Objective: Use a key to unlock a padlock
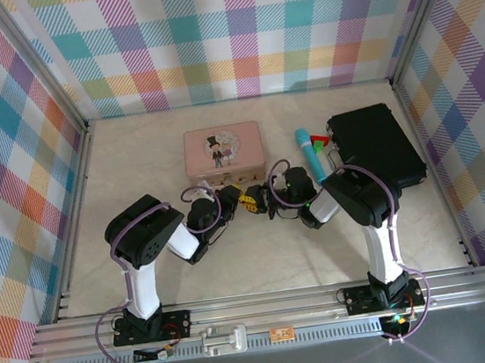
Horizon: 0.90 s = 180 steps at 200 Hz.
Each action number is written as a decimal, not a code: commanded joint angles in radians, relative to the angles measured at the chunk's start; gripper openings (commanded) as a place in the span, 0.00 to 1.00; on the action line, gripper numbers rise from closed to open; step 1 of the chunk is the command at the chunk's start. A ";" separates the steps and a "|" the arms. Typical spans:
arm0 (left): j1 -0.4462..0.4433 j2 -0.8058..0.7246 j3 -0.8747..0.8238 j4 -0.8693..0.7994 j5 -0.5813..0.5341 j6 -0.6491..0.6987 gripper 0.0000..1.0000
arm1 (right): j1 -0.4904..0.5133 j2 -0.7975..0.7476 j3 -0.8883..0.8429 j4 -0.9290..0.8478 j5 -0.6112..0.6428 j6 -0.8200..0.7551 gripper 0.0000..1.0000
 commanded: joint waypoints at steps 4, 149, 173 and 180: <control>-0.021 0.022 -0.028 -0.030 0.009 0.009 0.00 | -0.017 -0.048 -0.015 -0.004 0.057 -0.243 0.30; -0.003 -0.386 0.057 -0.843 -0.076 0.278 0.57 | -0.025 -0.546 0.185 -1.170 0.348 -1.182 0.56; 0.011 -0.487 0.061 -0.981 -0.113 0.321 0.64 | 0.007 -0.542 0.199 -1.199 0.380 -1.264 0.56; 0.022 -0.520 0.059 -1.016 -0.121 0.330 0.65 | 0.023 -0.538 0.207 -1.213 0.397 -1.293 0.56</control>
